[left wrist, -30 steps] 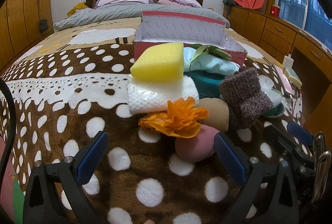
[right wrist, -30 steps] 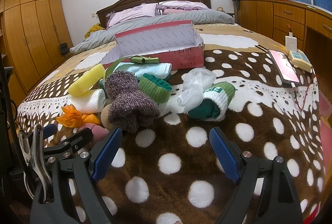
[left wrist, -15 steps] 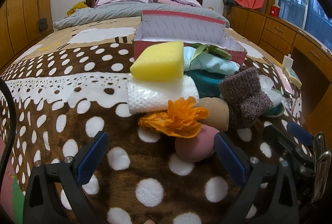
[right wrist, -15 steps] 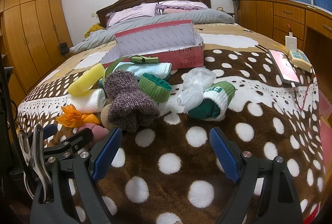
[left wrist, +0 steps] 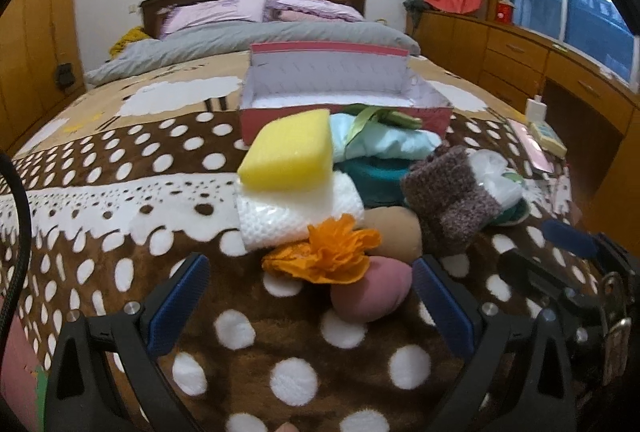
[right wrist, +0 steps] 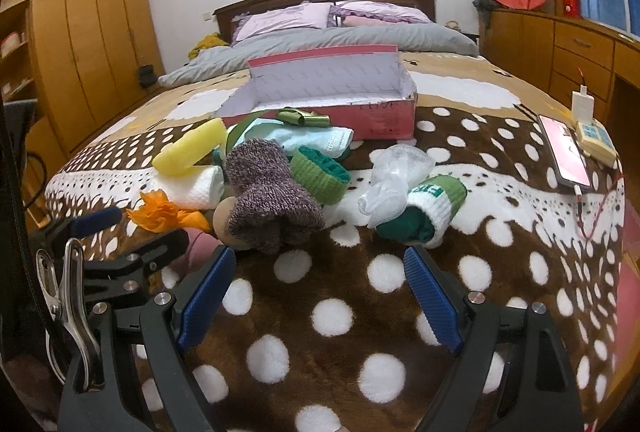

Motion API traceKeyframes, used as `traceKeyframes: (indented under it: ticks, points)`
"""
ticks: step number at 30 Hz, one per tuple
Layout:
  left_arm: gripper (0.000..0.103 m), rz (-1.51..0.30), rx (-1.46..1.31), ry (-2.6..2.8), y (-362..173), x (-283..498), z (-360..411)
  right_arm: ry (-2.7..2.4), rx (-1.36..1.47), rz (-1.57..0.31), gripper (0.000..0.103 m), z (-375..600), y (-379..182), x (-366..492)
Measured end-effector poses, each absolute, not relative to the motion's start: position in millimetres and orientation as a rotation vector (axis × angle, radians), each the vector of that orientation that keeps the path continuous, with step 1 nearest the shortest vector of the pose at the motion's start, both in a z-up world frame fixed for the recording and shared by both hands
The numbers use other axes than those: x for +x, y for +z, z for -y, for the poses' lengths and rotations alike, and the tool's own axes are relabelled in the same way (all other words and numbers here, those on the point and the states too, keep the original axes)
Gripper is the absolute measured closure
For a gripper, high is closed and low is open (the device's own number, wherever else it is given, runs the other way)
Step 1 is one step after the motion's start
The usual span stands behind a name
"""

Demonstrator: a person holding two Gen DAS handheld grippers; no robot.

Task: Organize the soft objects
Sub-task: 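Grasp the orange cloth bow with the left gripper while the right grasps the green-white sock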

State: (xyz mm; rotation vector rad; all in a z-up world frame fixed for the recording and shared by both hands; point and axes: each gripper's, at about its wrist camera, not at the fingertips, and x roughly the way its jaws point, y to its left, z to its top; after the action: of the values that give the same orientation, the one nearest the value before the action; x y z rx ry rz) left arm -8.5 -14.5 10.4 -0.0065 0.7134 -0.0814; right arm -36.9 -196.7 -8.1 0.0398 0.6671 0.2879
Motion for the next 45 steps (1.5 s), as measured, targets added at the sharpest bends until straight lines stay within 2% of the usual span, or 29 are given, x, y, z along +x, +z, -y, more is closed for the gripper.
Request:
traceKeyframes:
  ticks: [13,14,17,20,24,27,37,40,45]
  points:
    - [0.001,-0.752,-0.037,-0.103,24.3,5.2,-12.1,0.309,0.008,-0.674,0.014,216.9,-3.6,-32.6]
    - [0.003,-0.757,-0.041,-0.098,23.8,6.0,-12.8,0.307,0.003,-0.676,0.014,219.6,-4.0,-31.7]
    - [0.018,-0.788,-0.047,-0.113,20.9,9.3,-9.3,0.313,-0.021,-0.683,0.014,225.6,-3.1,-29.1]
    - [0.026,-0.800,-0.036,-0.128,18.1,11.2,-2.4,0.317,-0.044,-0.693,0.014,231.2,-3.3,-25.8]
    - [0.044,-0.809,-0.017,-0.148,15.9,13.0,4.8,0.329,-0.051,-0.724,0.015,237.7,-8.5,-17.9]
    - [0.050,-0.801,-0.012,-0.158,16.6,13.5,6.4,0.334,-0.042,-0.731,0.015,242.3,-9.3,-10.7]
    - [0.049,-0.815,-0.041,-0.147,12.4,23.7,4.3,0.354,-0.086,-0.741,0.015,241.8,-15.5,8.5]
    - [0.046,-0.817,-0.051,-0.143,11.5,24.7,2.8,0.363,-0.080,-0.744,0.015,241.1,-18.0,11.1]
    - [0.036,-0.827,-0.071,-0.122,9.9,23.4,-4.7,0.362,-0.084,-0.750,0.015,241.4,-21.5,14.5]
